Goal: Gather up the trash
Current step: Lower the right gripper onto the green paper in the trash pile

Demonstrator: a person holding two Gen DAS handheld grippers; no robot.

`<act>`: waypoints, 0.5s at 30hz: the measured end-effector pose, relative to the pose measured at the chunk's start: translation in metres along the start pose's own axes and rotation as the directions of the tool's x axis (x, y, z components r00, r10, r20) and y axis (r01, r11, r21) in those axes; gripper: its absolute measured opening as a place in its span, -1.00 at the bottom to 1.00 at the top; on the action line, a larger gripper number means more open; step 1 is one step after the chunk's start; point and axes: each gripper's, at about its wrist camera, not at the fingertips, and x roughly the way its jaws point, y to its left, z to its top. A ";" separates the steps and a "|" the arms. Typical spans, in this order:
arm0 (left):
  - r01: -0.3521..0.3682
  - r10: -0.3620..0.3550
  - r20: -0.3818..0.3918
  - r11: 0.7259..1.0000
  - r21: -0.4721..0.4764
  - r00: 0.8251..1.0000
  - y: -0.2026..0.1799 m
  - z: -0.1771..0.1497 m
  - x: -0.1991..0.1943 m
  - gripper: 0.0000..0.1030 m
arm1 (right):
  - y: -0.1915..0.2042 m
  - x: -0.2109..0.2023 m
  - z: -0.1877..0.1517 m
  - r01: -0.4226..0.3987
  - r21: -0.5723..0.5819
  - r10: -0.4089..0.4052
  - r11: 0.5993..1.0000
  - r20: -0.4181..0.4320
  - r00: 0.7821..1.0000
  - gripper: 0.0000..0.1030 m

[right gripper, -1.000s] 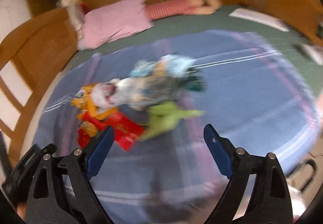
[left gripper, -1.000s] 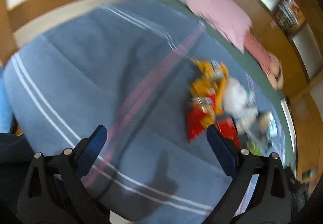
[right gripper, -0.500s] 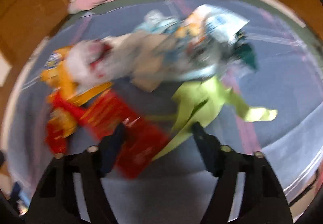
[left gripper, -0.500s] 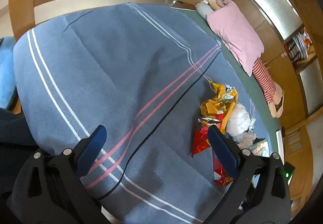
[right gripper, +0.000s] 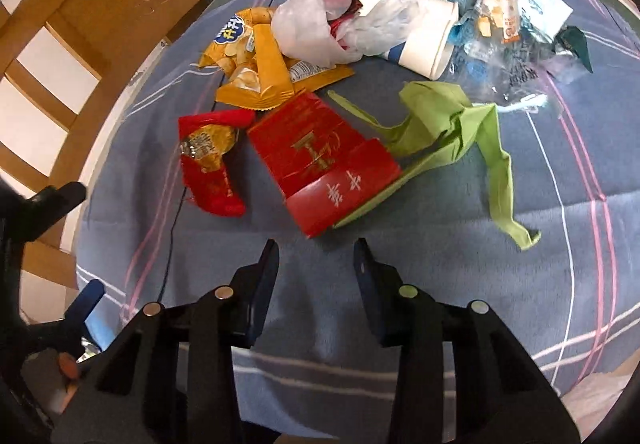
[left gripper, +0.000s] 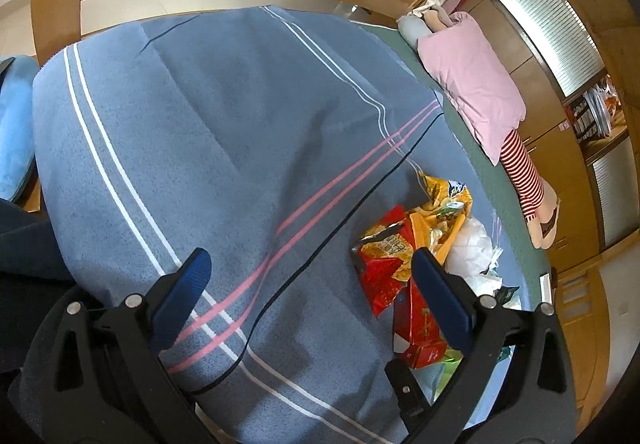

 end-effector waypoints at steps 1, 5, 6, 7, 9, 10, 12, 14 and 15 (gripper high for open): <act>-0.002 0.002 -0.003 1.000 0.001 1.000 0.000 0.000 0.001 0.93 | -0.002 -0.005 -0.002 0.001 0.009 -0.001 1.000 0.007 1.000 -0.20; -0.009 0.009 -0.013 1.000 0.009 1.000 -0.002 -0.002 0.003 0.93 | -0.015 -0.022 -0.013 0.040 0.049 -0.043 0.998 0.063 0.997 -0.20; -0.011 0.011 -0.016 1.000 0.012 1.000 -0.003 -0.002 0.003 0.93 | -0.020 -0.027 -0.015 0.057 0.069 -0.062 0.996 0.081 0.995 -0.20; -0.014 0.014 -0.022 1.000 0.017 1.000 -0.004 -0.002 0.005 0.93 | -0.025 -0.029 -0.015 0.067 0.083 -0.074 0.994 0.089 0.993 -0.20; -0.022 0.024 -0.041 0.999 0.036 0.999 -0.007 -0.004 0.008 0.93 | -0.033 -0.035 -0.011 0.098 0.116 -0.110 0.988 0.105 0.988 -0.20; -0.025 0.028 -0.048 0.999 0.044 0.998 -0.008 -0.005 0.010 0.93 | -0.036 -0.036 -0.009 0.117 0.125 -0.132 0.985 0.113 0.985 -0.20; -0.029 0.033 -0.054 0.998 0.062 0.998 -0.011 -0.006 0.011 0.93 | -0.041 -0.039 -0.006 0.141 0.142 -0.160 0.980 0.135 0.978 -0.18; -0.034 0.038 -0.053 0.997 0.069 0.998 -0.012 -0.008 0.011 0.93 | -0.047 -0.044 -0.001 0.157 0.174 -0.185 0.972 0.162 0.969 0.37; -0.037 0.041 -0.056 0.997 0.072 0.998 -0.013 -0.008 0.012 0.93 | -0.049 -0.043 0.004 0.164 0.186 -0.196 0.969 0.174 0.965 0.47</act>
